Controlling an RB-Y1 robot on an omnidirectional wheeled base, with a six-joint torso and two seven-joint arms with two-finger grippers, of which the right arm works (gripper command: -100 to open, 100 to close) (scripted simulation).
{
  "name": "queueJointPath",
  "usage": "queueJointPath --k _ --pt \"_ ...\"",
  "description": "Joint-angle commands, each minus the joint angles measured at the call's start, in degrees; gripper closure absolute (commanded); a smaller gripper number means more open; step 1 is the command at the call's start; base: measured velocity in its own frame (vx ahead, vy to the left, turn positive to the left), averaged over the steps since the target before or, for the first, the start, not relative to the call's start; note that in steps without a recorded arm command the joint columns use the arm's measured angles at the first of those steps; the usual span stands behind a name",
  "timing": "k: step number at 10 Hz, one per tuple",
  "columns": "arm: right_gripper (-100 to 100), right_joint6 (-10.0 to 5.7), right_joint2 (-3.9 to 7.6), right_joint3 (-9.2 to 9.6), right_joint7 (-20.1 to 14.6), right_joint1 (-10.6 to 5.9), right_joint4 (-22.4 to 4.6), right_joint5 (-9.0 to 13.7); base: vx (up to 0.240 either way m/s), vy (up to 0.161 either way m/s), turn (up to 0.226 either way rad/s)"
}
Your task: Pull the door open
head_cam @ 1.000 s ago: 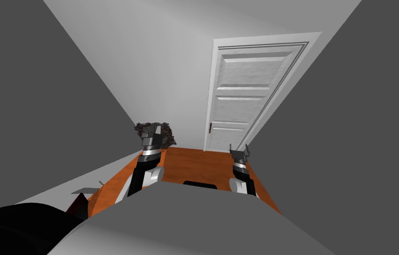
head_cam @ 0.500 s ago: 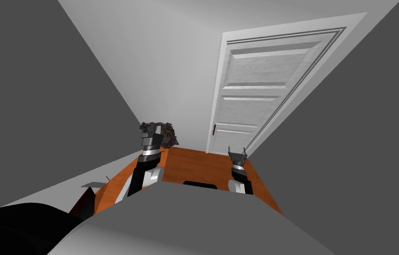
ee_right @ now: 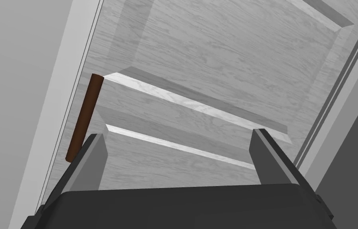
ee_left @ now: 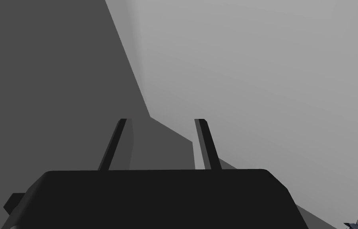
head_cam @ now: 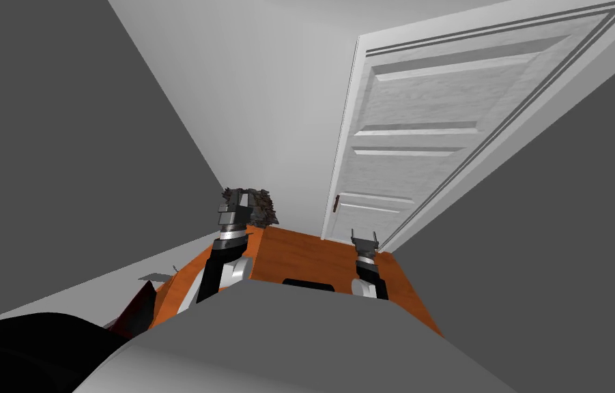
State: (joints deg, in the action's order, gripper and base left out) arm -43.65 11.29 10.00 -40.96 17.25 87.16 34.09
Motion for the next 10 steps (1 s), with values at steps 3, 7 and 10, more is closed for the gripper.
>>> queueJointPath --k 3,7,10 --pt "-100 -1.72 0.81 1.52 -4.12 -1.35 -5.36 3.26 0.113 0.015 0.124" --pt "-100 -3.02 1.74 2.95 -8.2 -2.43 -10.14 6.76 0.108 -0.007 0.117" --pt "-100 -3.94 2.39 3.97 -11.08 -3.2 -13.51 9.23 0.109 -0.012 0.115"
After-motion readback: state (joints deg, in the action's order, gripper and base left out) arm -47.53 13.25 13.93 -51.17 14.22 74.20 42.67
